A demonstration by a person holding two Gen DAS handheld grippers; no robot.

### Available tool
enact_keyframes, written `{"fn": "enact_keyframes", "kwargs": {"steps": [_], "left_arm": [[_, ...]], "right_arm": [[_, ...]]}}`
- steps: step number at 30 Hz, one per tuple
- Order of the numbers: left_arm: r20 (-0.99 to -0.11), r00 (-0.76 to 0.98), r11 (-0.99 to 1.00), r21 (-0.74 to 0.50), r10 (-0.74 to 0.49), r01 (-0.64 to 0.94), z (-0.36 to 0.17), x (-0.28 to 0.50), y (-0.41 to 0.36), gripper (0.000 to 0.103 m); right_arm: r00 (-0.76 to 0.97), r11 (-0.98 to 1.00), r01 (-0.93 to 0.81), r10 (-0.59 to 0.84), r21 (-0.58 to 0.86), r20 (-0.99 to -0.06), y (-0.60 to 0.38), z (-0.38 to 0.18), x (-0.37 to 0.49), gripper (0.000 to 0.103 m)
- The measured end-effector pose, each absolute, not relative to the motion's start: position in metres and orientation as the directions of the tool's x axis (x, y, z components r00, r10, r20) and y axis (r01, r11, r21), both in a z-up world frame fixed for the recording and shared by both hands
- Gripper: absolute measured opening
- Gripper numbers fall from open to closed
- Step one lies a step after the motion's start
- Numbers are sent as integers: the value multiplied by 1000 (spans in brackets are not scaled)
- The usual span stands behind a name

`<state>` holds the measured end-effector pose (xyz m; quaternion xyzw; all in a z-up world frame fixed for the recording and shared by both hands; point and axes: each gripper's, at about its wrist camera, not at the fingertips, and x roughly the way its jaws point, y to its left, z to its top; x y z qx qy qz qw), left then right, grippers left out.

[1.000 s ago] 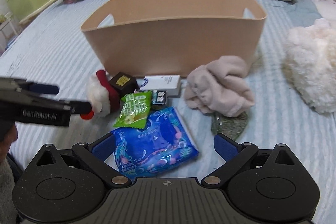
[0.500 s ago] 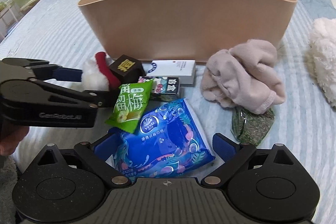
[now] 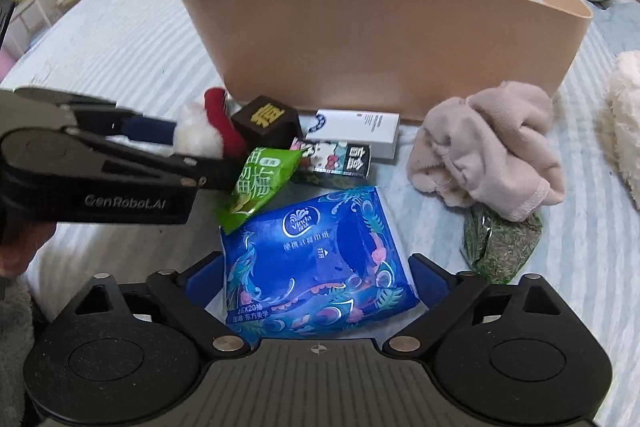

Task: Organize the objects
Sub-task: 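Grasp the red-and-white plush toy with the left gripper while the right gripper grasps the blue tissue pack, then carry both items over the beige basket and open both grippers to drop them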

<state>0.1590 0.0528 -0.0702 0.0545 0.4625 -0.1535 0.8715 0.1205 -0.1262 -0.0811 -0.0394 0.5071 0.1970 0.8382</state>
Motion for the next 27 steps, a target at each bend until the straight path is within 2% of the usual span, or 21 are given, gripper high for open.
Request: {"fn": "enact_keyframes", "kwargs": {"steps": [11,20,24,27], "left_arm": [[-801,576,972,-32,-165,234,-42,135,63,55],[-663,742,987,25,-101,156,33,115,54,55],[-603,794,988,66,-73,141,61,133,39,55],[-591,803,990,46,-79,131,70,157,30,55]], "right_arm": [[472,933,-328,298,148,-830,-149,-52,111,90],[634,943,-285,320,173,-703,-189,6,123,90],[708,949,-274,308,154,-635,-195,26,143,90],[735,948,-266,316,173,-600,-197,38,164,90]]}}
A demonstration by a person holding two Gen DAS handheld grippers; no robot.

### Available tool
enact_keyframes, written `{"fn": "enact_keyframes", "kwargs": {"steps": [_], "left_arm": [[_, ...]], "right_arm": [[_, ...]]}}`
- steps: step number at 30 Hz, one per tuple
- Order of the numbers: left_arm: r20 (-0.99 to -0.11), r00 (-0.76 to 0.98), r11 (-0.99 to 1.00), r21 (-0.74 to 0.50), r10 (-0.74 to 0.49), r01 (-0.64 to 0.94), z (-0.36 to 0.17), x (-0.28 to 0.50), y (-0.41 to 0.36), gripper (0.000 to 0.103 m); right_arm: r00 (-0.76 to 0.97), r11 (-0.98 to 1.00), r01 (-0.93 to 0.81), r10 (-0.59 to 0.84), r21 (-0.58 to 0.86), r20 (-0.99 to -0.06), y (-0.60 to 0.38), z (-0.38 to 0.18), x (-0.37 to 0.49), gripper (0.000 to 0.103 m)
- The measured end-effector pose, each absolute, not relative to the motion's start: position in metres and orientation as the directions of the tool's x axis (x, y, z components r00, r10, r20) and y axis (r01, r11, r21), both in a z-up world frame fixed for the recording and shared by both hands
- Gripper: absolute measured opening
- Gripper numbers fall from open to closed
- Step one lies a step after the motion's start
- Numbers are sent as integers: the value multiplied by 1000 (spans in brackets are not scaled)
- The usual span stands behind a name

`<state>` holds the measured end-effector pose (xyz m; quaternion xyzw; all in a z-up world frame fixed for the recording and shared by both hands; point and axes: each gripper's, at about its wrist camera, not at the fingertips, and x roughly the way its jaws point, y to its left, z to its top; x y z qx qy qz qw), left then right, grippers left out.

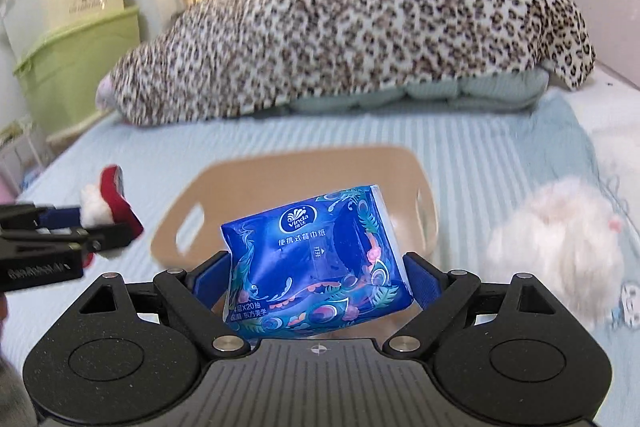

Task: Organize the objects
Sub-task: 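Carry both items over the beige basket and open both grippers to drop them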

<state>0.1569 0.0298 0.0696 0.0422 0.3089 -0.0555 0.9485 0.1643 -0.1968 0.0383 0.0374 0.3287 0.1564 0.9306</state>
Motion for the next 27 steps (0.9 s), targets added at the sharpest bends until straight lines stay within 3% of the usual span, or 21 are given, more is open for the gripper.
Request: {"fn": "enact_keyframes", "kwargs": {"steps": [7,12,16,19,21,23,27], "left_arm": [[-642,766,989,90,-30,113,43,222,3,55],[-691,721,986,152,54,72,3,248,-5,55],[-733,678,992,123,64,39,-15,257,3,58],[-744,664,994,107,71,13,-18,256,9,65],[-736,672,994,106,79,-1,-12,251,11,82],[-713,697,996,93,78,-16,-4,241,13,89],[-704,708,998,63,54,-13,13,226,15,91]], "right_arm": [[756,960,-237,280,151,-592,-189,43,212,90],[718,964,-212,263,158,-644,-180,16,244,90],[669,964,-181,266,194,-694,-178,-8,260,90],[664,965,-166,261,202,-701,-179,-16,259,97],[672,964,-163,263,208,-692,-184,-16,256,100],[676,962,-167,272,218,-684,-190,-12,250,103],[692,963,-184,269,196,-670,-202,3,233,103]]}}
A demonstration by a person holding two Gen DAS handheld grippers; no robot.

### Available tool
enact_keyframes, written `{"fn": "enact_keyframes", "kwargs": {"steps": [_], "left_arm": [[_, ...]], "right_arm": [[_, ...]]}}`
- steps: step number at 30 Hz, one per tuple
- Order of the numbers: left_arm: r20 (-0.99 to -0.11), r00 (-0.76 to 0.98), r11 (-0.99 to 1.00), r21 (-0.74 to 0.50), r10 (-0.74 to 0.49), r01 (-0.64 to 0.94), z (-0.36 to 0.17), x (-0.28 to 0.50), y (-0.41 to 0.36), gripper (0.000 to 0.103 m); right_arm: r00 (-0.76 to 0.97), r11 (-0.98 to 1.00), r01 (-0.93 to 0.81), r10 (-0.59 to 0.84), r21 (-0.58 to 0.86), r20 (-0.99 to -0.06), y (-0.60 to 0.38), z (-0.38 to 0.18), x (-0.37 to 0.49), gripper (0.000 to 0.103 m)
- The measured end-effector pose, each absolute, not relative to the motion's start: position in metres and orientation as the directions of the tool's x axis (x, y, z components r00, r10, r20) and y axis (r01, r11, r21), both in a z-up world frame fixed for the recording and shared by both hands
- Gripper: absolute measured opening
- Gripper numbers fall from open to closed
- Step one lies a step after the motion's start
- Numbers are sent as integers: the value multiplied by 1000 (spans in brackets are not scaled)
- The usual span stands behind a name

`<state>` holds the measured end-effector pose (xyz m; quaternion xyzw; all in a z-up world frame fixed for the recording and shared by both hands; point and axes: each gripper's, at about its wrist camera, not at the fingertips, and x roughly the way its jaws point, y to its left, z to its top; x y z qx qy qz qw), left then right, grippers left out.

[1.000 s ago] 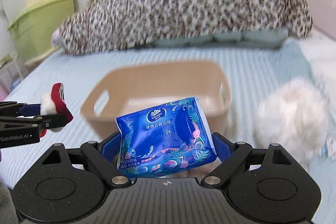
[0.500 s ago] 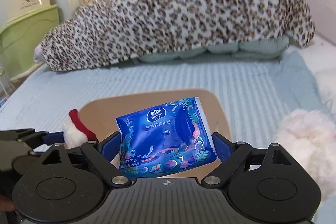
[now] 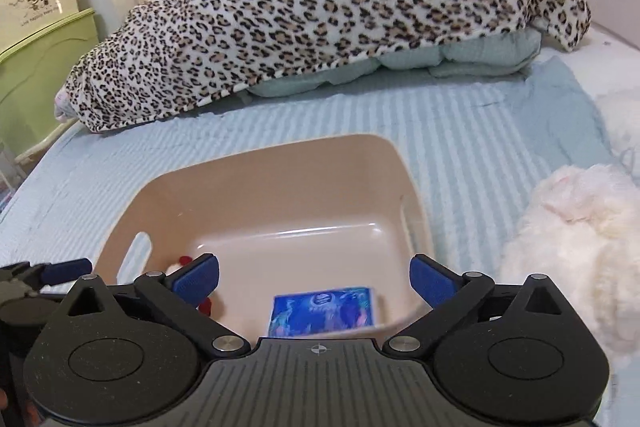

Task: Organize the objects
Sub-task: 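Carry both items over the beige basket and open both grippers to drop them, then grasp the green snack packet with the left gripper while the right gripper grasps the pink cloth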

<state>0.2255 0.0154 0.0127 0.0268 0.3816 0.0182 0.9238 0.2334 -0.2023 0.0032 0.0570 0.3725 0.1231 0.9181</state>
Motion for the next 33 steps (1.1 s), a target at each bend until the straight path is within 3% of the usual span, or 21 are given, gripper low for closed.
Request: {"fn": "enact_keyframes", "kwargs": {"steps": [10,22,28,31,33], "left_arm": [[-694,720,997,63,14,42,28,176,16,91],[-831,554,997,1,-45,83,-39,163,14,91],[-871,485,993,-17,-73,119,-70,164,2,88],[-885,455,992,-50,-97,114,-80,167,2,75],[-882,462,992,-46,-94,115,-83,167,2,66]], "right_arm": [[679,967,-245,226,74,-699,-218,11,178,103],[609,953,-302,198,7,-768,-202,-41,169,103],[586,951,-307,209,24,-783,-197,-60,178,89],[577,951,-308,219,39,-786,-196,-65,180,78],[565,949,-313,224,44,-794,-195,-67,181,64]]}}
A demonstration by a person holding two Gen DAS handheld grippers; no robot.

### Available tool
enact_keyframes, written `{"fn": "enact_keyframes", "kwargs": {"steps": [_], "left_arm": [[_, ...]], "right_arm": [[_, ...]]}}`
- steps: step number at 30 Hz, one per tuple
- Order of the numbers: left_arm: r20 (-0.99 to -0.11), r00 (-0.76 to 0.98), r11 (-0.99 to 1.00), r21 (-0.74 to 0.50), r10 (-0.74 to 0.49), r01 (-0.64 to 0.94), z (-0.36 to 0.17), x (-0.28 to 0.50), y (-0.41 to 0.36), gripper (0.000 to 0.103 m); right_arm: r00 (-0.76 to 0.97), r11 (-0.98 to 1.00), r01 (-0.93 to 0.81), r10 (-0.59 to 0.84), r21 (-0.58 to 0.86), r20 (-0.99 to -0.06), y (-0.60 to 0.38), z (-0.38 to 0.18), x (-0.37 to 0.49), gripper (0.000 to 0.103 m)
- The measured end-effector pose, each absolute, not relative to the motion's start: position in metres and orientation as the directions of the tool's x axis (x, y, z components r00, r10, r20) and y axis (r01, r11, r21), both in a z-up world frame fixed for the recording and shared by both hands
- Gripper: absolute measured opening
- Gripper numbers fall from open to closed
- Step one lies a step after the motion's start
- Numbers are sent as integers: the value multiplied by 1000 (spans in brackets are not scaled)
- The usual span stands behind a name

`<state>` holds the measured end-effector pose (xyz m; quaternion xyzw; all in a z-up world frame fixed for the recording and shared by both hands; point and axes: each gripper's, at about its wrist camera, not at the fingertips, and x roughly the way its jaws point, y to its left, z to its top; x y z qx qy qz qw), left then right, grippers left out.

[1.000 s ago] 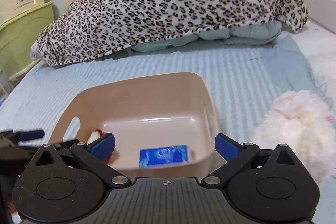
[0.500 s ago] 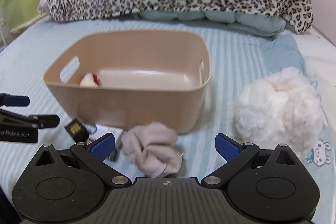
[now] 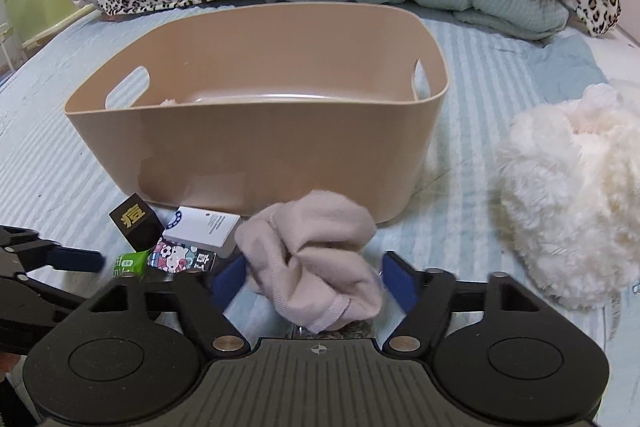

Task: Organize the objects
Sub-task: 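Grasp the green snack packet with the left gripper while the right gripper grasps the pink cloth, then lift both items over the basket and open both grippers to release them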

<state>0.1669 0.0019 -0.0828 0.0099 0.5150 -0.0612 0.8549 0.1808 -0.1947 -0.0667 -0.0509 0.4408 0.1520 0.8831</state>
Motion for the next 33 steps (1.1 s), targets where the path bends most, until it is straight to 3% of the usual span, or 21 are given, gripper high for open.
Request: {"fn": "enact_keyframes", "kwargs": {"steps": [1,3,6,10,20,33], "left_arm": [[-878,469,992,-41,-93,120,-83,166,2,62],[-877,469,989,-40,-104,143,-81,166,2,42],[-876,468,986,-49,-118,158,-79,163,4,23],[-874,470,988,-63,-123,141,-77,157,11,22],[-838,526,985,-75,-146,153,-57,129,21,17],[-717,670,976,-71,-192,204,29,129,25,17]], "right_arm": [[551,945,-323,233,52,-801,-194,-67,181,58],[527,939,-337,253,74,-811,-195,-68,181,43],[535,935,-345,267,81,-801,-196,-64,174,28],[553,945,-313,263,96,-791,-204,-56,166,19],[610,951,-278,282,134,-740,-225,-21,151,17],[745,948,-276,315,158,-588,-237,51,155,17]]}}
